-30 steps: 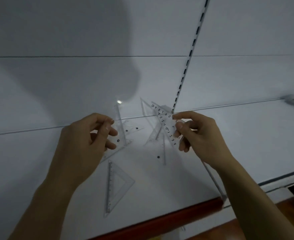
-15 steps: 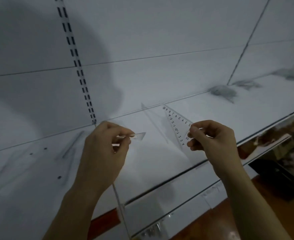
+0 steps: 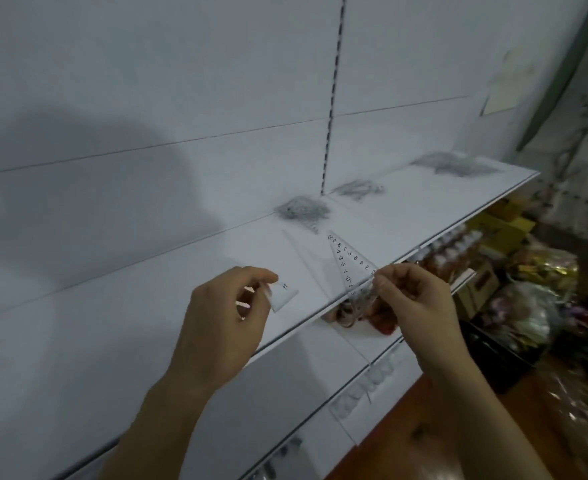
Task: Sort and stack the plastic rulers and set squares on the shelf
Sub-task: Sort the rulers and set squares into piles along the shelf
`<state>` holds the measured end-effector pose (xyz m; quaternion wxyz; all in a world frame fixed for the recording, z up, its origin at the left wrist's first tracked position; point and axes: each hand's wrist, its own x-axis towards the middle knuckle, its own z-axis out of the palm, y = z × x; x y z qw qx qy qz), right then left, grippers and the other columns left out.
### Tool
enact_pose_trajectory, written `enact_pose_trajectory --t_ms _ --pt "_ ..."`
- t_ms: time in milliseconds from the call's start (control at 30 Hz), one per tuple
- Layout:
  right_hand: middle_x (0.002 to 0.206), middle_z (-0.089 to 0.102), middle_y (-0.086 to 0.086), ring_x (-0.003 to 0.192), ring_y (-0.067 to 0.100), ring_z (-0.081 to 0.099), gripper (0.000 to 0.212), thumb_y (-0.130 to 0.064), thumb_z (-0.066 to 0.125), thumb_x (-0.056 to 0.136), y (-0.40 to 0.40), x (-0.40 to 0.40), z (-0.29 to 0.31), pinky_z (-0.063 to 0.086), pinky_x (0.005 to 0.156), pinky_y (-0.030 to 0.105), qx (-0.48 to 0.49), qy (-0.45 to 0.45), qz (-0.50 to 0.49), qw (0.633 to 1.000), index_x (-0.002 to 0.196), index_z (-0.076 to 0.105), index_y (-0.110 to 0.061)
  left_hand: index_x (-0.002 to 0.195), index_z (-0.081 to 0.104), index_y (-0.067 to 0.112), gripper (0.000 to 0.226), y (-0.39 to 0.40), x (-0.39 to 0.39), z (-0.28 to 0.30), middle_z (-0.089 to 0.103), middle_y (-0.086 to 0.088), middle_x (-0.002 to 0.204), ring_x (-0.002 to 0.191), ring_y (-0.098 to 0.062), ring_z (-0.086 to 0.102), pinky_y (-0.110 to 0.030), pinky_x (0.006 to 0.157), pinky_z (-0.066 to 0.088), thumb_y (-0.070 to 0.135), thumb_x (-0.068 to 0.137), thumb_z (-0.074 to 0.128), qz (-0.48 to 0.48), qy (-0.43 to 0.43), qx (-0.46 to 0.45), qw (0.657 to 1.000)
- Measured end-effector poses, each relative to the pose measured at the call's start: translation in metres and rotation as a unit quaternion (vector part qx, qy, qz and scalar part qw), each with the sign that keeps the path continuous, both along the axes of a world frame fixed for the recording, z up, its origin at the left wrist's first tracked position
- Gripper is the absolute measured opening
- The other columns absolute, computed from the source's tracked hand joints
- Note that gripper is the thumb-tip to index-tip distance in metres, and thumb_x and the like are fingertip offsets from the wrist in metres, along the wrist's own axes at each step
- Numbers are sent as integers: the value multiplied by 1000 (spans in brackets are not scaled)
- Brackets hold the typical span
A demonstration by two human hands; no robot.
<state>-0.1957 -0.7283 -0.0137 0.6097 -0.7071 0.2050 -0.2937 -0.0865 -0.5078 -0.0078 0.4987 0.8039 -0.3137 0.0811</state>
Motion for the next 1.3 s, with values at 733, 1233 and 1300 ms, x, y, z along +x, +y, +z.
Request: enact_pose_trajectory --t_ms 733,1233,1300 --pt "73 70 -10 63 24 71 24 -7 54 99 -247 156 1 57 61 34 -49 68 -29 996 91 75 -16 107 60 23 21 -227 176 16 76 -1 98 73 -25 75 -31 69 59 15 90 71 -138 163 -8 977" --pt "110 63 0 83 15 65 23 -25 61 96 -325 313 5 42 77 25 -338 172 4 925 118 65 -26 95 69 16 22 -187 235 1 76 9 88 68 -11 73 -9 63 51 -5 89 64 17 117 27 993" --pt "111 62 -1 79 6 63 23 -24 63 96 -314 313 6 40 71 20 -353 156 29 922 118 65 -25 95 70 16 21 -185 234 -2 75 13 84 70 -5 73 -6 64 50 -3 90 64 33 116 40 992"
